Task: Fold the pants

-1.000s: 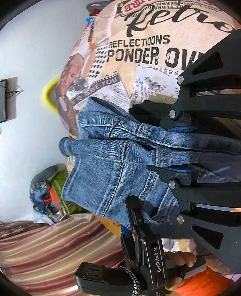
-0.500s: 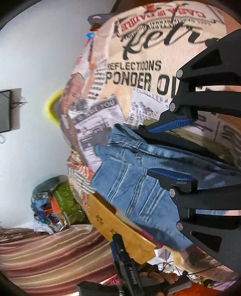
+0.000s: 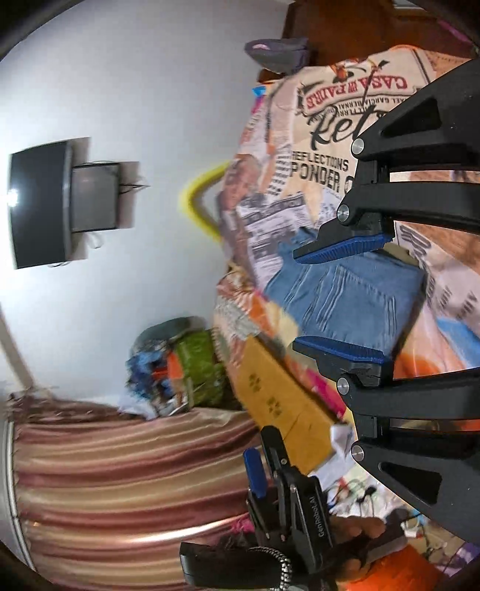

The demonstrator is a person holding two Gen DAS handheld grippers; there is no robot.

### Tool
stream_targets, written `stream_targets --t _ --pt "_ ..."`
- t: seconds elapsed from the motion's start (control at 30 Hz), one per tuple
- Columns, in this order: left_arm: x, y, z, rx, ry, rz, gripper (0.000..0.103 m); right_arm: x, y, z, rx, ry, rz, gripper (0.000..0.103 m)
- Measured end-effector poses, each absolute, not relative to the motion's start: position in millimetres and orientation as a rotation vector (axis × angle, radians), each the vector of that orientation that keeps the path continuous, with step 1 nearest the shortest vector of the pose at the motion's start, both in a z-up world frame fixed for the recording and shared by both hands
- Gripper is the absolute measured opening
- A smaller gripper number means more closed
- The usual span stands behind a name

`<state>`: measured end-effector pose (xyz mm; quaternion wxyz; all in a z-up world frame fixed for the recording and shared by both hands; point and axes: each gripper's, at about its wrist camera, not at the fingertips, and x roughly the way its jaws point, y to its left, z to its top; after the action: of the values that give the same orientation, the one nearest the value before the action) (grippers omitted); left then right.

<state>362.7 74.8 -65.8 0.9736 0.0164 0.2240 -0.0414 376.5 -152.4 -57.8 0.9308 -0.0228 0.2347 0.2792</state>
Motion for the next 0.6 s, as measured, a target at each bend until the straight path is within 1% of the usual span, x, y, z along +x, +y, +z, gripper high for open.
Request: stream_targets --t 0.1,0.27,0.37,0.43,0.47,0.53,0.57,0.6 --pt "317 71 -40 0.03 0.391 -0.066 0.059 337 -159 -33 -0.036 0.42 0.585 0.037" --pt "257 65 -9 0.013 0.316 -0.066 0.059 287 -165 -9 -0.02 0.351 0.598 0.037" --pt "222 61 2 0.017 0.281 -0.065 0.061 260 -169 1 -0.005 0.321 0.607 0.037" --pt "202 57 6 0.019 0.263 -0.064 0.071 247 -171 4 0.008 0.302 0.613 0.037" --pt "195 56 7 0.017 0.256 -0.063 0.072 241 -172 5 0.012 0.294 0.615 0.037" --pt "175 53 9 0.006 0.24 -0.061 0.079 230 -174 5 0.019 0.276 0.617 0.044" --pt "167 52 9 0.002 0.234 -0.061 0.081 223 -175 4 0.02 0.265 0.617 0.051" --pt "162 51 9 0.0 0.228 -0.059 0.087 218 -175 4 0.021 0.252 0.614 0.055"
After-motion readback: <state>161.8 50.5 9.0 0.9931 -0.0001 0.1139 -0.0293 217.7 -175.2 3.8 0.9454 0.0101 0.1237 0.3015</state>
